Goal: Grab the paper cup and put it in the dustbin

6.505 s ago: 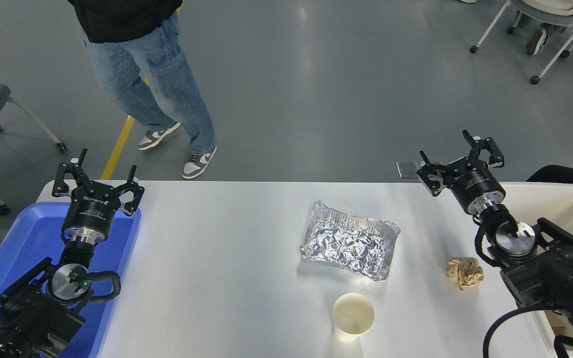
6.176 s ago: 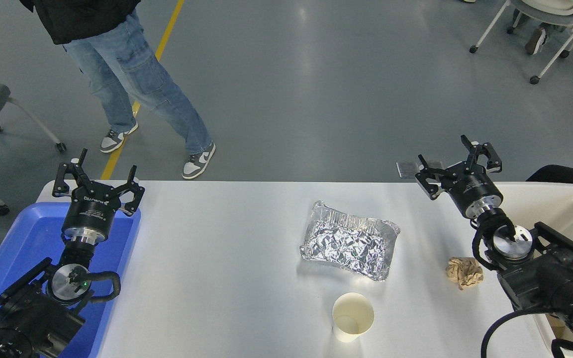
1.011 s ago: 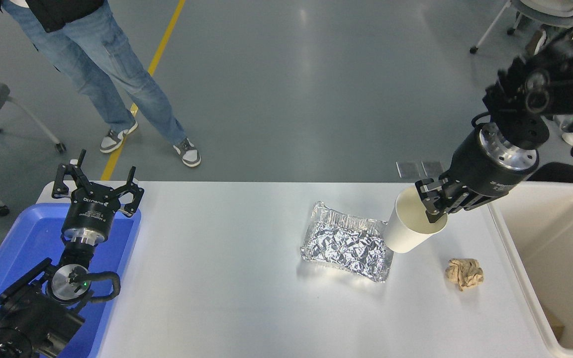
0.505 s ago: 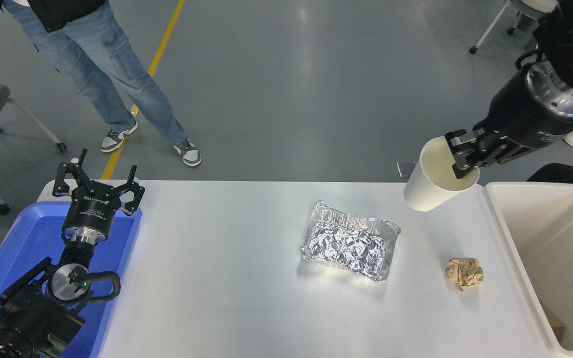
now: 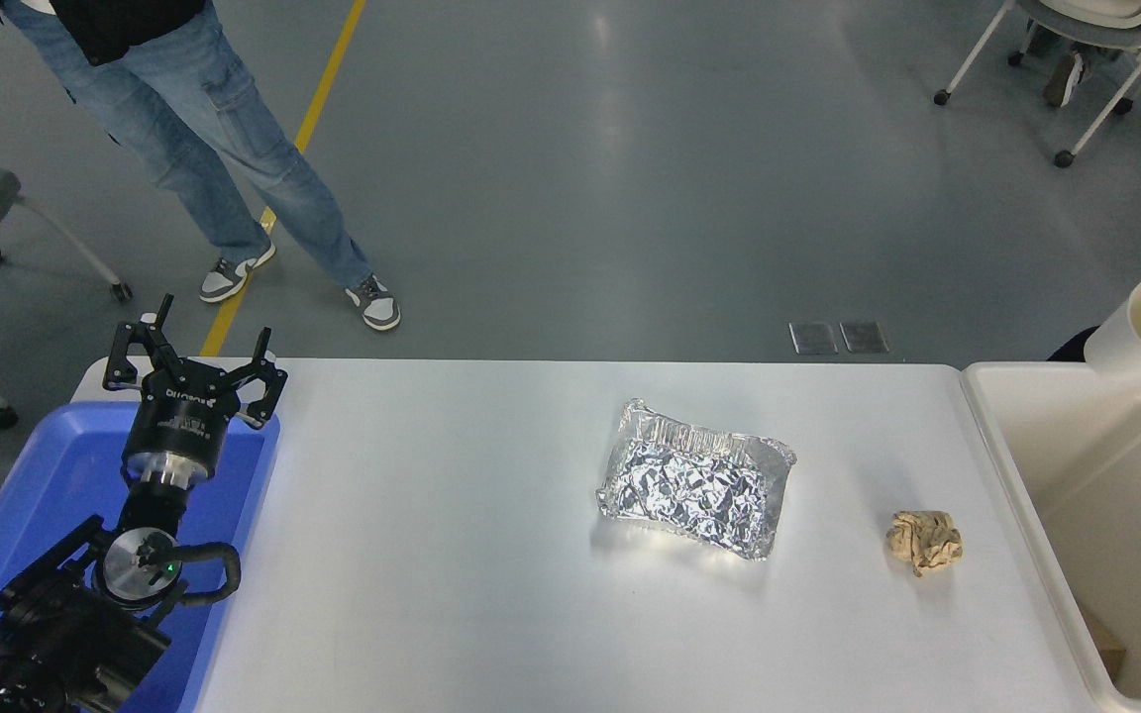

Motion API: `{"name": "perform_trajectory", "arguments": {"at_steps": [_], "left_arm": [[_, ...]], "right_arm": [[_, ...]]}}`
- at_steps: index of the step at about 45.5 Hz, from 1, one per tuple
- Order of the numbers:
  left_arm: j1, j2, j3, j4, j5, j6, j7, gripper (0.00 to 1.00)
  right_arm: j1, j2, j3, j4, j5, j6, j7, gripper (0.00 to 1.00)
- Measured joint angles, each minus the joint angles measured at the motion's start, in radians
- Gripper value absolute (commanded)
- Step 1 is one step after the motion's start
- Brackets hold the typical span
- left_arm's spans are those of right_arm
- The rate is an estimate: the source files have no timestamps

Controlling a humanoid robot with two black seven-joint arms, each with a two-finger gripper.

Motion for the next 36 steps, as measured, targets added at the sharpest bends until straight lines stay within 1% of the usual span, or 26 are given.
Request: {"name": "perform_trajectory", "arguments": {"at_steps": [5, 6, 11, 15, 17, 28, 29, 30, 31, 32, 36], "left_arm": [[0.000, 0.000, 0.000, 0.000, 0.000, 0.000, 0.000, 1.00], [0.000, 0.000, 0.000, 0.000, 0.000, 0.000, 0.000, 1.00], [0.000, 0.000, 0.000, -0.001, 0.000, 0.000, 0.000, 1.00], [0.000, 0.000, 0.000, 0.000, -0.001, 0.000, 0.000, 1.00], [0.000, 0.001, 0.000, 0.000, -0.002, 0.001, 0.000, 1.00], [0.000, 0.000, -0.001, 0.000, -0.002, 0.002, 0.000, 1.00], [0.000, 0.000, -0.001, 0.000, -0.001, 0.002, 0.000, 1.00], [0.000, 0.000, -0.001, 0.000, -0.001, 0.002, 0.000, 1.00], [0.000, 0.000, -0.001, 0.000, -0.002, 0.002, 0.000, 1.00], [0.000, 0.000, -0.001, 0.000, -0.001, 0.002, 0.000, 1.00], [0.000, 0.000, -0.001, 0.000, -0.001, 0.002, 0.000, 1.00]], "right_arm": [[-0.211, 0.018, 0.093, -0.121, -0.013, -0.092, 0.003, 0.00], [-0.287, 0.033, 0.129, -0.172, -0.015, -0.127, 0.004, 0.00], [-0.471, 0.090, 0.230, -0.303, -0.011, -0.205, 0.001, 0.00], [-0.608, 0.138, 0.350, -0.390, -0.001, -0.252, -0.011, 0.00], [-0.694, 0.170, 0.384, -0.441, 0.010, -0.281, -0.024, 0.00], [-0.880, 0.260, 0.498, -0.528, 0.041, -0.379, -0.048, 0.00], [-0.891, 0.266, 0.504, -0.530, 0.043, -0.385, -0.048, 0.17], [-0.903, 0.272, 0.511, -0.535, 0.045, -0.394, -0.050, 0.46], [-0.910, 0.275, 0.515, -0.539, 0.046, -0.400, -0.052, 0.94], [-0.917, 0.278, 0.518, -0.543, 0.047, -0.405, -0.053, 1.00], [-0.941, 0.288, 0.532, -0.548, 0.051, -0.422, -0.054, 1.00]]}}
